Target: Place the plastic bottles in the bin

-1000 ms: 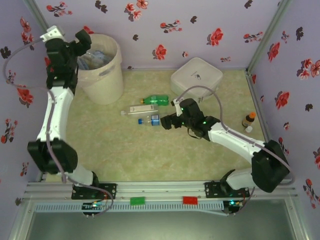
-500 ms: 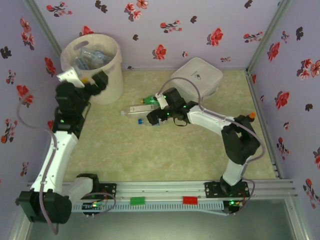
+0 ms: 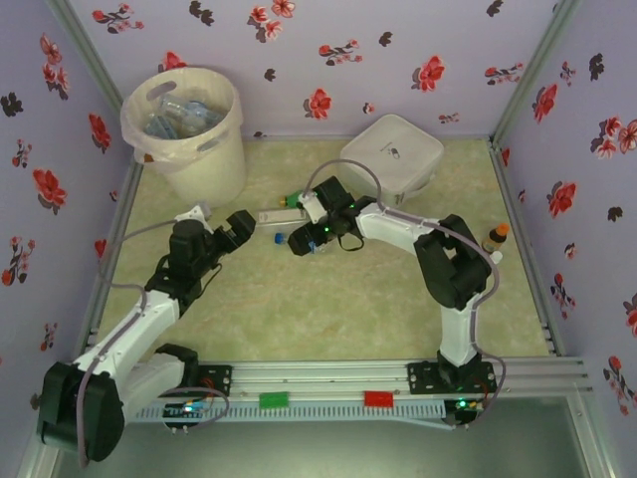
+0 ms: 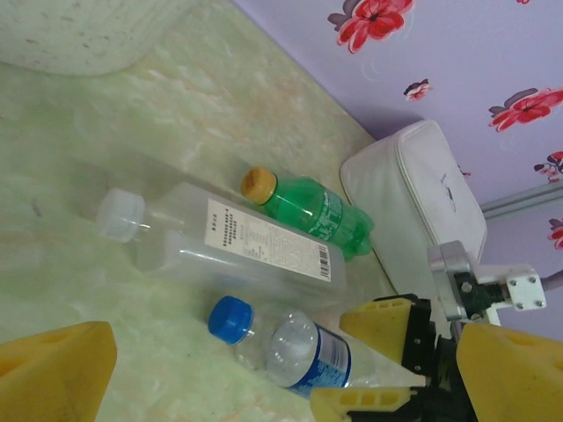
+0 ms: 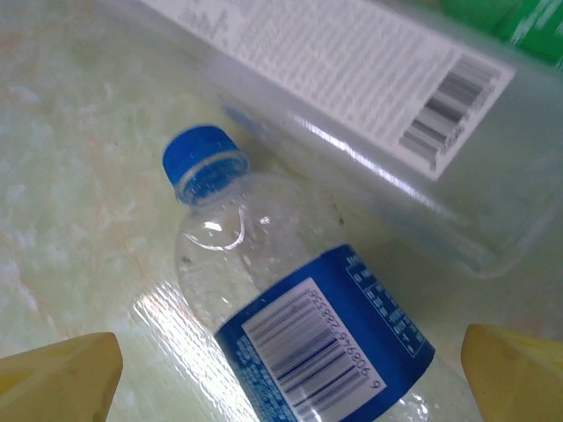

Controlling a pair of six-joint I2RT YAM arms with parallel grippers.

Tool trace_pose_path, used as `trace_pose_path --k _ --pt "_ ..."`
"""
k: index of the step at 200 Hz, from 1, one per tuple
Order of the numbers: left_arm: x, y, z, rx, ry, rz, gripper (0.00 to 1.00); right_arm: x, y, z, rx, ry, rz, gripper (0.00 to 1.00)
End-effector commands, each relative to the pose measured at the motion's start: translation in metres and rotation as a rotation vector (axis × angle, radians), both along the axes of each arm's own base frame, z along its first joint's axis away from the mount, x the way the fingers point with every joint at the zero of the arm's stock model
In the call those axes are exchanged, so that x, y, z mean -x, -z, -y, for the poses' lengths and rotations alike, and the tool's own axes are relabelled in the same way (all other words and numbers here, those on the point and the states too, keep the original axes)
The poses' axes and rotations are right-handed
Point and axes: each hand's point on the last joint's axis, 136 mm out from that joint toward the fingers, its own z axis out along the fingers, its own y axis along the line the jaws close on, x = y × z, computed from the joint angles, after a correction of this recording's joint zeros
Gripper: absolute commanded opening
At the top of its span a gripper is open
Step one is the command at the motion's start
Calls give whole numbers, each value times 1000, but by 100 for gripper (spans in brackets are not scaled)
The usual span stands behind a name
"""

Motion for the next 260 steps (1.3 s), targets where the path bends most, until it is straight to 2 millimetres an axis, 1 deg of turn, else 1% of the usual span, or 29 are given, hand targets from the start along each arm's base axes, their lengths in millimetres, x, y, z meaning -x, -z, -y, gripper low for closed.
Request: trace_pose_path --k 1,17,35,57,76,101,125,147,169,190,213,236,260 --pt "-11 -7 8 66 -22 43 100 18 0 9 -3 0 -43 100" --pt "-15 -5 16 72 -4 37 100 25 6 14 15 12 -42 99" --pt "-18 -3 25 77 18 30 100 28 17 17 36 33 -41 96" --pt "-19 1 33 84 37 16 100 30 22 13 27 35 -48 91" --pt "-18 5 37 85 43 4 100 32 25 8 26 25 -49 84" --pt "-18 9 40 93 42 -10 100 36 31 6 40 18 -55 77" --pt "-19 12 44 100 46 -23 100 41 39 7 45 12 -76 63" --pt "-22 14 48 106 48 -40 100 45 40 8 44 13 -87 54" --pt "-26 10 54 116 54 -36 100 50 33 9 14 23 -78 51" --pt "-28 7 61 128 65 -31 100 54 19 11 -36 39 -59 49" --pt "-26 1 74 138 90 -20 100 60 2 18 -90 73 -38 48" --pt "-25 -8 95 153 130 -10 100 63 -14 27 -137 123 -3 47" --pt "-24 -12 119 150 180 -11 100 59 -27 40 -175 203 53 46"
